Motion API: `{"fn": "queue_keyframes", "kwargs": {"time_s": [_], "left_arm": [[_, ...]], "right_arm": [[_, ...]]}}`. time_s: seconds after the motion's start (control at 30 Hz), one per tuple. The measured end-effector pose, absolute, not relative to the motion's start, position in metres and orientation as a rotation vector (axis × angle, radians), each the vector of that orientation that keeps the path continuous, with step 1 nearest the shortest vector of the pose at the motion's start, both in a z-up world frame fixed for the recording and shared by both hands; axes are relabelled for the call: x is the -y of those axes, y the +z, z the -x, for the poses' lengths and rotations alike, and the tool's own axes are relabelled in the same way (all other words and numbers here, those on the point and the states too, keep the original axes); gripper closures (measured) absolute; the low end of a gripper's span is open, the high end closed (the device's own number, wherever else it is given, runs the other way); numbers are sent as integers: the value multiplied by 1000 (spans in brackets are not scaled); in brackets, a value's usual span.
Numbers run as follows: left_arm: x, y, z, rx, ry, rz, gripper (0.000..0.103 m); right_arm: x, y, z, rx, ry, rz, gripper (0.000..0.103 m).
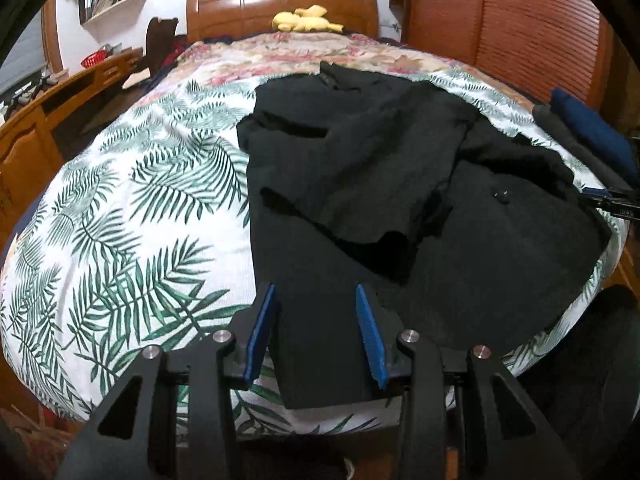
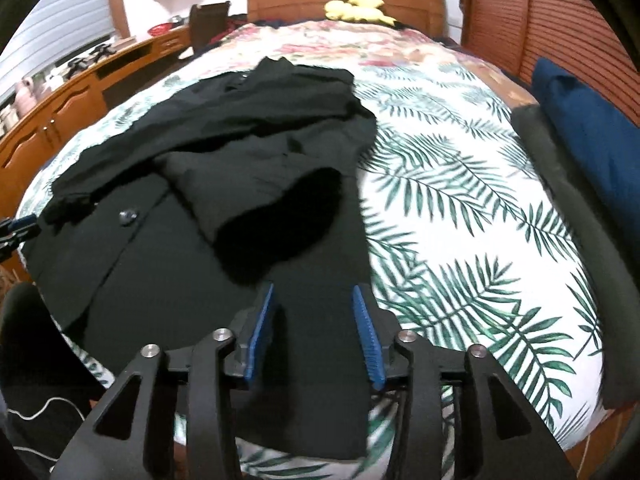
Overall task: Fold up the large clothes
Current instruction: 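Move both grippers open to the coat hem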
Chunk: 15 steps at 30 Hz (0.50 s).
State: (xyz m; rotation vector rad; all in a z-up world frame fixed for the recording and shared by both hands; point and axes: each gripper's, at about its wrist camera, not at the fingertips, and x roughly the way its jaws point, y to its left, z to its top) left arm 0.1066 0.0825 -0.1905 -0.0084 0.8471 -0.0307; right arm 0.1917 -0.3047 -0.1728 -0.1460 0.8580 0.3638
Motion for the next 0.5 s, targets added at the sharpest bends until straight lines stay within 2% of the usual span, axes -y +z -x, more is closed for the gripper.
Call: {"fn": "queue_keyframes", "kwargs": {"time_s": [0.2,0.5], "left_arm": [[-79,-197,-113,-865,-10,-6,62],[-77,-196,-112,-904,62,17,52]], "right_arm": [[320,-190,-199,-875,360,158,47],[327,-192,-186,-851,457,132,47]]}}
